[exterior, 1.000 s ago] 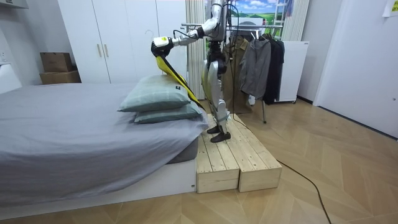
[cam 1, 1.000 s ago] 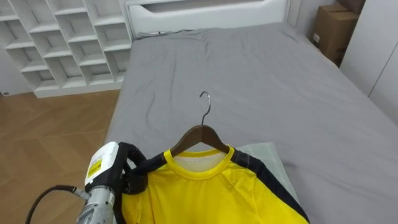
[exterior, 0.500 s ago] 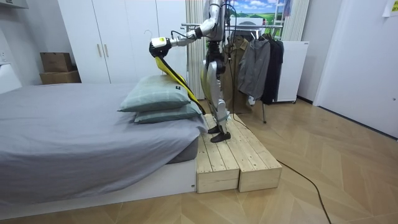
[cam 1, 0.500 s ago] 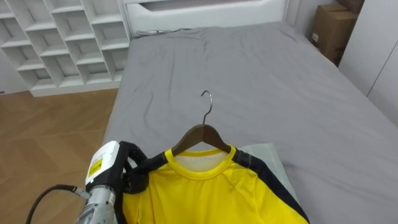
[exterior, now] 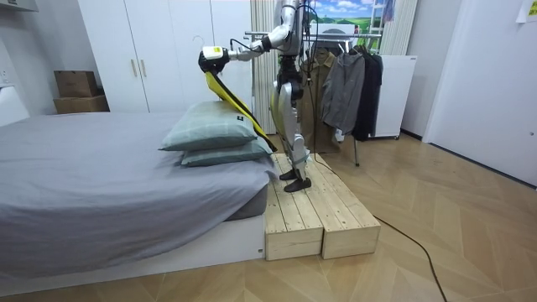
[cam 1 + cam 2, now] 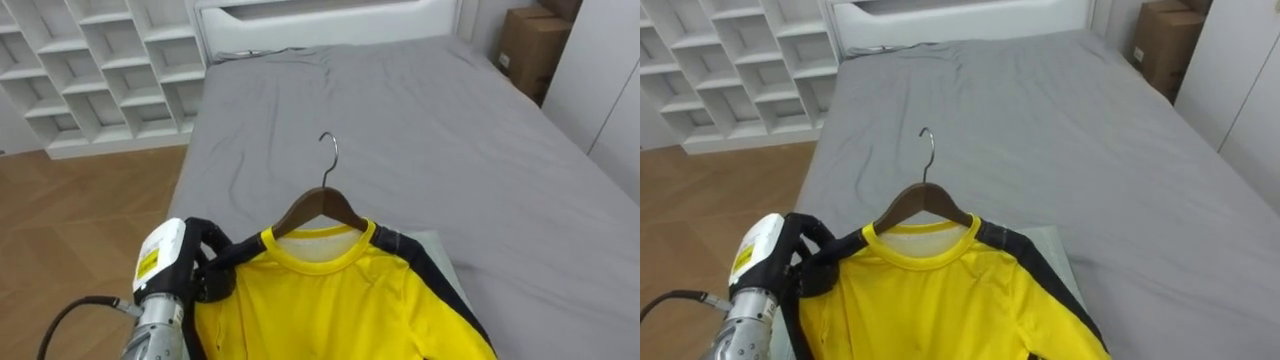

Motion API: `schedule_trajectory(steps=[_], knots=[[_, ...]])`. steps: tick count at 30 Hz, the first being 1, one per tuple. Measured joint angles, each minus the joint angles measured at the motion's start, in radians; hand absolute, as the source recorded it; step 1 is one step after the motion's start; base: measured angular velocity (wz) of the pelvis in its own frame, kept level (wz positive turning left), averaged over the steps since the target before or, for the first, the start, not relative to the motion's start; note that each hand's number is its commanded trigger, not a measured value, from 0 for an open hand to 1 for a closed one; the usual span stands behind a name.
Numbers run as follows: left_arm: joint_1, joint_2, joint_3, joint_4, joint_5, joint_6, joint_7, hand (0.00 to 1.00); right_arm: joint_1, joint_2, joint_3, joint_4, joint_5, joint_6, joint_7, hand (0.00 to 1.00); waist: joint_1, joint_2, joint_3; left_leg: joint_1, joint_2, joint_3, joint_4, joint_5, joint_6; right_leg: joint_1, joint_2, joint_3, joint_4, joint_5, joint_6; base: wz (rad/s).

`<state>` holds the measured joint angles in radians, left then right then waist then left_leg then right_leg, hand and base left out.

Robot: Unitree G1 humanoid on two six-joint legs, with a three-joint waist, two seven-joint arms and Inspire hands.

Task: Hang clothes

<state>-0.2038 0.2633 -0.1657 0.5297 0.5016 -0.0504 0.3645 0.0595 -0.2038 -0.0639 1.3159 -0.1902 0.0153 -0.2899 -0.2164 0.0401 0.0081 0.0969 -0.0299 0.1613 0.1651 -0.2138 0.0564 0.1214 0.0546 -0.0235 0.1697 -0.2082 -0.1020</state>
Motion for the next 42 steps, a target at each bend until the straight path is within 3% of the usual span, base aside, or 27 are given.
schedule_trajectory(steps=[5,9,15,16,17,18,19,20,23,25,29,35,42], knots=[[0.005,0.014,-0.042,-0.004,-0.04,-0.004,0.041,1.0,-0.004,-0.016,-0.035,-0.087,-0.073,-0.017,-0.178,0.0,0.004,-0.005,-0.0003,0.0,0.0,-0.001,-0.001,0.0,0.0,0.0,0.0,0.002,0.0,0.001,0.002,-0.01],[0.044,0.016,-0.044,-0.088,-0.044,-0.001,0.042,1.0,-0.005,-0.018,-0.048,-0.185,-0.184,-0.038,-0.326,0.0,0.008,-0.015,-0.0025,-0.006,0.0,-0.001,-0.001,0.0,0.0,-0.006,0.0,-0.007,0.001,0.002,0.003,0.03],[0.057,0.016,-0.063,-0.163,-0.057,0.003,0.044,1.0,0.001,-0.017,-0.044,-0.414,-0.363,-0.049,-0.493,0.0,0.046,-0.026,-0.0089,-0.014,0.003,-0.008,-0.001,0.002,0.0,-0.02,0.002,-0.008,0.01,0.003,0.007,-0.03],[0.057,0.016,-0.084,-0.163,-0.06,0.005,0.046,1.0,-0.003,-0.016,-0.037,-0.455,-0.392,-0.051,-0.511,0.0,0.061,-0.025,-0.0093,-0.001,0.012,-0.025,-0.003,0.008,0.002,-0.049,0.008,-0.012,0.064,-0.004,0.022,-0.3],[0.061,0.02,-0.107,-0.16,-0.08,0.008,0.047,1.0,-0.002,-0.007,-0.036,-0.491,-0.418,-0.067,-0.522,0.0,0.081,-0.023,-0.0153,0.003,0.026,-0.09,0.003,0.01,-0.002,-0.092,0.013,-0.008,0.074,-0.015,0.049,-0.5],[0.065,0.024,-0.109,-0.16,-0.087,0.01,0.047,1.0,-0.009,-0.002,-0.035,-0.514,-0.438,-0.073,-0.526,0.0,0.096,-0.022,-0.0154,0.001,0.031,-0.118,0.006,0.009,-0.003,-0.125,0.008,-0.005,0.048,-0.001,0.042,-0.66],[0.076,0.029,-0.11,-0.158,-0.115,0.023,0.047,1.0,-0.019,0.003,-0.027,-0.58,-0.49,-0.083,-0.538,0.0,0.096,-0.008,-0.0161,-0.008,0.043,-0.153,0.02,-0.007,-0.024,-0.184,-0.013,-0.035,0.061,0.064,0.03,-0.28],[0.086,0.028,-0.112,-0.161,-0.128,0.037,0.038,1.0,-0.006,0.0,0.003,-0.647,-0.526,-0.088,-0.573,0.0,0.072,-0.004,-0.0228,-0.012,0.046,-0.144,0.025,-0.012,-0.04,-0.165,-0.011,-0.067,0.061,0.076,0.028,-0.06],[0.088,0.028,-0.113,-0.177,-0.127,0.044,-0.002,1.0,0.005,0.003,0.029,-0.752,-0.605,-0.091,-0.595,0.0,0.05,-0.013,-0.0167,0.003,0.062,-0.056,0.007,-0.011,-0.047,-0.13,-0.003,-0.075,0.047,0.079,0.022,0.24],[0.088,0.028,-0.112,-0.201,-0.125,0.044,-0.006,1.0,0.013,0.002,0.039,-0.803,-0.61,-0.096,-0.6,0.0,0.053,-0.015,-0.0154,0.004,0.064,-0.038,0.006,-0.011,-0.046,-0.131,-0.002,-0.083,0.045,0.08,0.021,0.19],[0.088,0.028,-0.111,-0.234,-0.115,0.045,-0.013,1.0,0.023,0.003,0.048,-0.864,-0.624,-0.115,-0.6,0.0,0.087,-0.017,-0.0123,0.0,0.054,-0.036,0.007,-0.009,-0.043,-0.128,-0.009,-0.079,0.033,0.079,0.022,0.03],[0.088,0.028,-0.108,-0.241,-0.116,0.045,-0.023,1.0,0.022,0.002,0.094,-0.905,-0.619,-0.116,-0.568,0.0,0.102,-0.006,-0.0052,0.001,0.052,-0.028,0.004,-0.008,-0.041,-0.13,-0.005,-0.062,0.037,0.075,0.027,0.0],[0.088,0.028,-0.108,-0.272,-0.116,0.045,-0.033,1.0,0.022,0.0,0.122,-0.978,-0.591,-0.116,-0.525,0.0,0.112,-0.007,-0.0043,0.002,0.055,-0.024,0.007,-0.005,-0.041,-0.135,0.0,-0.059,0.035,0.079,0.019,-0.05]])
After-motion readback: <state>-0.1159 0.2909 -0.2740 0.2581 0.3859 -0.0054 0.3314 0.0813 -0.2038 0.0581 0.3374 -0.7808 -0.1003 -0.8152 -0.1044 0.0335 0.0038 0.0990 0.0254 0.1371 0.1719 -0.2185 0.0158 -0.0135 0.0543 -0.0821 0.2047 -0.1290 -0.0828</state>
